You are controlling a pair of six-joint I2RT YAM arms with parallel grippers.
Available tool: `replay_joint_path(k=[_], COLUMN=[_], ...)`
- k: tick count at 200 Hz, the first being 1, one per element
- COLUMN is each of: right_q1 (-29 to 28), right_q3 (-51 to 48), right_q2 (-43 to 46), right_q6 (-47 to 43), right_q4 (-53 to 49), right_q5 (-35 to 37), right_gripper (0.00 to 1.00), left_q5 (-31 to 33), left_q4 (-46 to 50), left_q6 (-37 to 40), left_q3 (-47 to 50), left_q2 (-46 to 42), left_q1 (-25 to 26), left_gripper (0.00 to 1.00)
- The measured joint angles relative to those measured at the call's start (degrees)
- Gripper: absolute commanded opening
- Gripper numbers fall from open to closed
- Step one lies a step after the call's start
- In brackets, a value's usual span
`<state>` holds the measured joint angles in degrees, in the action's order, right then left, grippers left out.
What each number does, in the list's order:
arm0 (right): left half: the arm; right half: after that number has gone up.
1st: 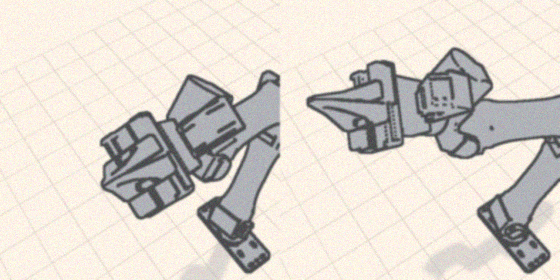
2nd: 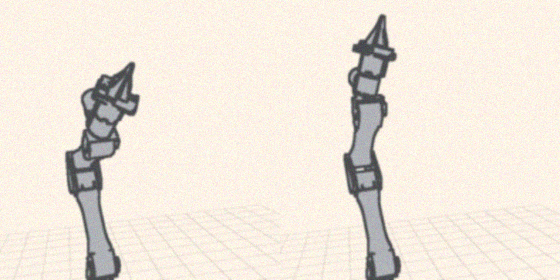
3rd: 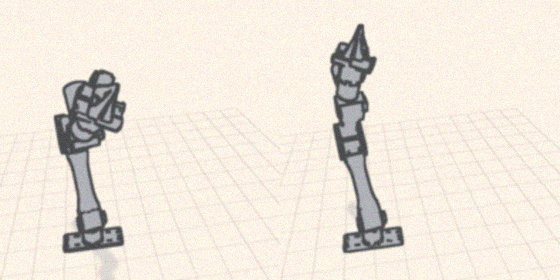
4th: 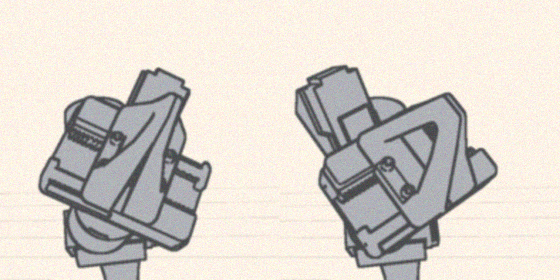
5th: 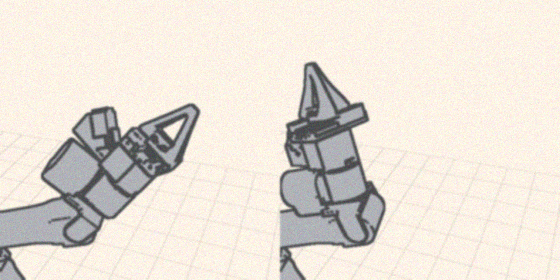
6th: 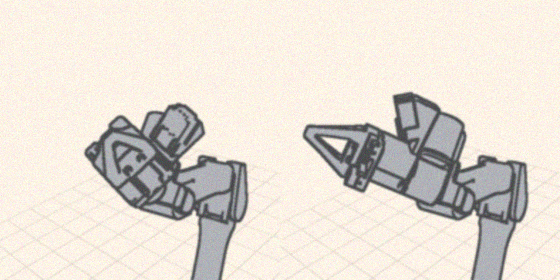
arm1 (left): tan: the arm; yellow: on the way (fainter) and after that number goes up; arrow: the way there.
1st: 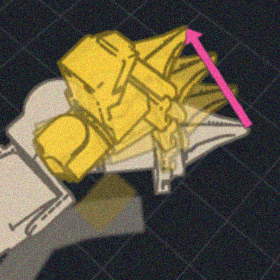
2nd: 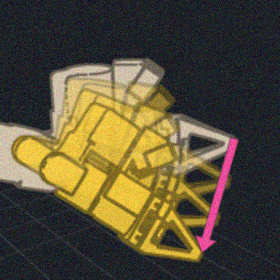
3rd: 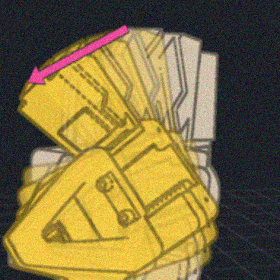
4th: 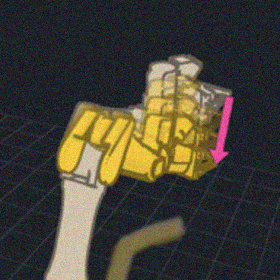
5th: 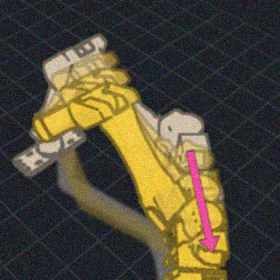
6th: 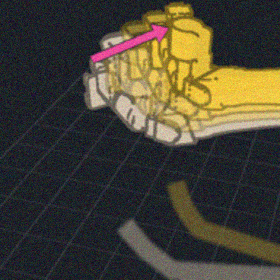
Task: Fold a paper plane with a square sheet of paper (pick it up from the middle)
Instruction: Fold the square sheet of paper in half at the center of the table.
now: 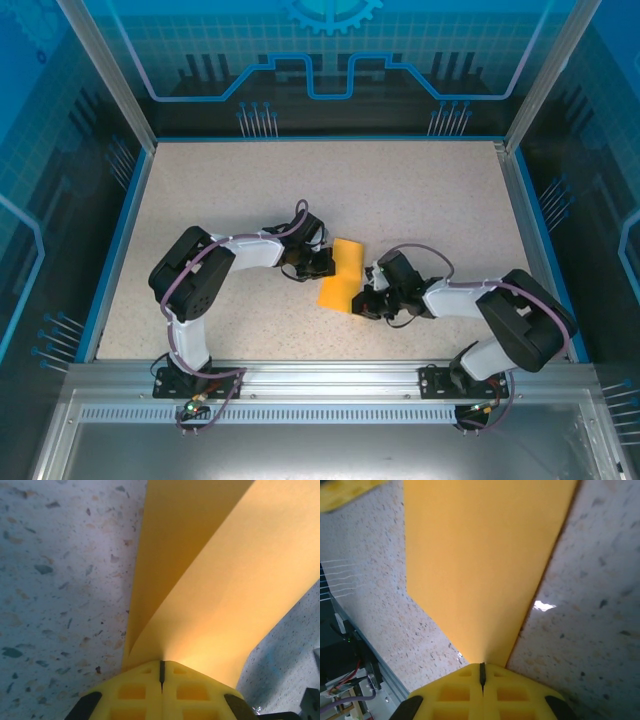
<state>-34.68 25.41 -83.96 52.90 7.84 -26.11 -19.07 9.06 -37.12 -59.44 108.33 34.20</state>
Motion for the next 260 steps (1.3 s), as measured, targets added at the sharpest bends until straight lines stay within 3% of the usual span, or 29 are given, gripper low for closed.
replay_joint_path(k=[34, 86, 135, 217, 260], right_q1=[6.5, 11.2, 12.0, 13.0, 14.0], right_q3=[3.9, 7.5, 7.2, 9.3, 12.4], right_q2=[0.3, -5.9, -11.3, -8.2, -12.4], right_q6=[-1.5, -3.9, -4.9, -6.9, -7.9], right_q4=[0.0, 2.7, 3.8, 2.5, 2.7], right_q5=[-2.0, -4.0, -4.5, -7.0, -7.5], right_gripper=[0.02, 0.01, 0.0, 0.0, 0.0], left_q5=[0.0, 0.0, 0.0, 0.0, 0.0], left_q4=[0.0, 0.0, 0.1, 0.1, 0.1], left_q6=[0.1, 0.2, 0.2, 1.1, 1.1], left_q3=[0.0, 0.0, 0.0, -0.1, -0.1], left_q2=[0.0, 0.0, 0.0, 0.1, 0.1], left_q1=[0.0, 0.0, 0.0, 0.0, 0.0], left_gripper=[0.0, 0.0, 0.0, 0.0, 0.0])
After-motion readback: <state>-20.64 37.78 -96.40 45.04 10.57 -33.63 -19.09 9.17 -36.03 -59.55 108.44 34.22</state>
